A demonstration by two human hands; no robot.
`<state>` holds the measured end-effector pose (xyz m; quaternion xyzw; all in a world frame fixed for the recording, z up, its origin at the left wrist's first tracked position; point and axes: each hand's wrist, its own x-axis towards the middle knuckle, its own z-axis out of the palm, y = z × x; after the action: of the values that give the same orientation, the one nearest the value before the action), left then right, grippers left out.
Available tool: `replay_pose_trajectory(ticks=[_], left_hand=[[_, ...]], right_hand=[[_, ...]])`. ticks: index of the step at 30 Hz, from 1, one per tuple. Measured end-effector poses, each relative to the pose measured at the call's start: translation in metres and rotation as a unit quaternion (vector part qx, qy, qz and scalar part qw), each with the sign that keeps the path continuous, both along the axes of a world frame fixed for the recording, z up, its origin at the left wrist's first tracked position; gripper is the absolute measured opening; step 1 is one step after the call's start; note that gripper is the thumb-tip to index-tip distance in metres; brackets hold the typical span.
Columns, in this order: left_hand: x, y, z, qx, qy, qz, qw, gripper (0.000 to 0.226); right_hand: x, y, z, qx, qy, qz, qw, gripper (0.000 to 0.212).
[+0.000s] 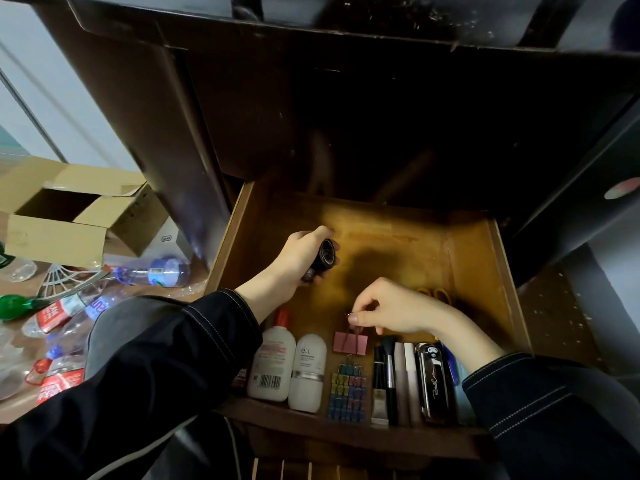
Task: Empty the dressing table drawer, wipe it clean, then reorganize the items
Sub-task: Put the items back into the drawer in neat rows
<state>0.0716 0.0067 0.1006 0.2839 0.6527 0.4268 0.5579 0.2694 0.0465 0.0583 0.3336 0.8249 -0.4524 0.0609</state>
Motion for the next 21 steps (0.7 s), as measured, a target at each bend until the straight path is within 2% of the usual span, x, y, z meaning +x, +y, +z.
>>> replay_pose_trajectory(ticks=[8, 13, 21], left_hand=[[0.0024, -0.0003, -0.0033, -0.007, 0.013, -0.006, 1.0, 0.033], [0.0018, 0.001, -0.0052, -0.016, 0.015, -0.007, 1.0, 0.033], [0.0015, 0.0007, -0.005, -0.022, 0.006, -0.015, 1.0, 0.036]], right_hand=[[0.0012, -0.0029, 0.003, -0.025, -0.009, 0.036, 0.999, 0.021], [-0.0009, -0.0053, 0.004, -0.058, -0.031, 0.02, 0.998, 0.024], [-0.0032, -0.0079, 0.0068, -0.061, -0.057, 0.011, 0.996, 0.026]])
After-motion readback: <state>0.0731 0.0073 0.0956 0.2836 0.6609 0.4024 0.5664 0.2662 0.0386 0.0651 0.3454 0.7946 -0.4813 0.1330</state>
